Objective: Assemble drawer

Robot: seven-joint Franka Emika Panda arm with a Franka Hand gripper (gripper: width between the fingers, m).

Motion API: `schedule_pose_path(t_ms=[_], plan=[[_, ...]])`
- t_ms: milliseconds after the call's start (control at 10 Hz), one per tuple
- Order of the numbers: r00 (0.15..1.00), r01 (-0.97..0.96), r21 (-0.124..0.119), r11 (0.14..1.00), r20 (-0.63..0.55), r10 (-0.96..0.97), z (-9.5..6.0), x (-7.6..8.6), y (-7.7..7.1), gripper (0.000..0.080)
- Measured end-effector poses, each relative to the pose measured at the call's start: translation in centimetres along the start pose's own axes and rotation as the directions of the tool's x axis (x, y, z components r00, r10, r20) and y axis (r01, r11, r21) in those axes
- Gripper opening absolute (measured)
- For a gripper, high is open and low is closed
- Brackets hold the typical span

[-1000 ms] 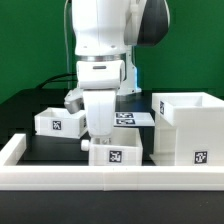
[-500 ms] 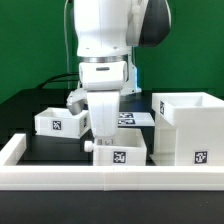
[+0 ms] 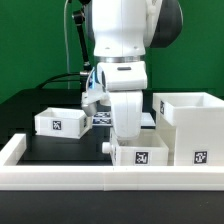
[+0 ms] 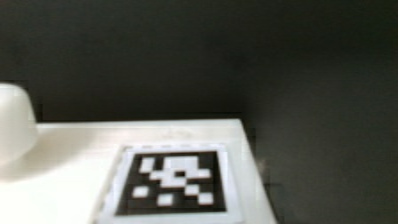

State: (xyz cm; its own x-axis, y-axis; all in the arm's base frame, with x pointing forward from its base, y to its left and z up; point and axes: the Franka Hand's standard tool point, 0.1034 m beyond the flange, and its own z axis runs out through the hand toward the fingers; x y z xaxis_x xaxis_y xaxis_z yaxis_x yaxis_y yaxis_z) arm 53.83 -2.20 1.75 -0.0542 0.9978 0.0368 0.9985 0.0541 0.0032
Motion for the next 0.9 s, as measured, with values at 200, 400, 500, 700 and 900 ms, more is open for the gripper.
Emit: schedule_pose_path(t_ms=[200, 400, 500, 700, 900], plan=[[1.0, 0.0, 0.001, 1.0, 0.0, 0.0, 0.06, 0.0, -0.04, 0.0042], [1.0, 0.003, 0.003, 1.0, -0.001, -0.003, 0.08, 0.27, 0.16, 0.0042], [1.0, 0.006, 0.001, 1.0, -0.001, -0.006, 0.09, 0.47, 0.36, 0.0042], [1.0, 0.003, -0.006, 1.0, -0.003, -0.003, 0.4, 0.68, 0.42, 0.0042], [1.0, -0.001, -0.004, 1.0, -0.005, 0.001, 0.57, 0.74, 0.32, 0.0042]])
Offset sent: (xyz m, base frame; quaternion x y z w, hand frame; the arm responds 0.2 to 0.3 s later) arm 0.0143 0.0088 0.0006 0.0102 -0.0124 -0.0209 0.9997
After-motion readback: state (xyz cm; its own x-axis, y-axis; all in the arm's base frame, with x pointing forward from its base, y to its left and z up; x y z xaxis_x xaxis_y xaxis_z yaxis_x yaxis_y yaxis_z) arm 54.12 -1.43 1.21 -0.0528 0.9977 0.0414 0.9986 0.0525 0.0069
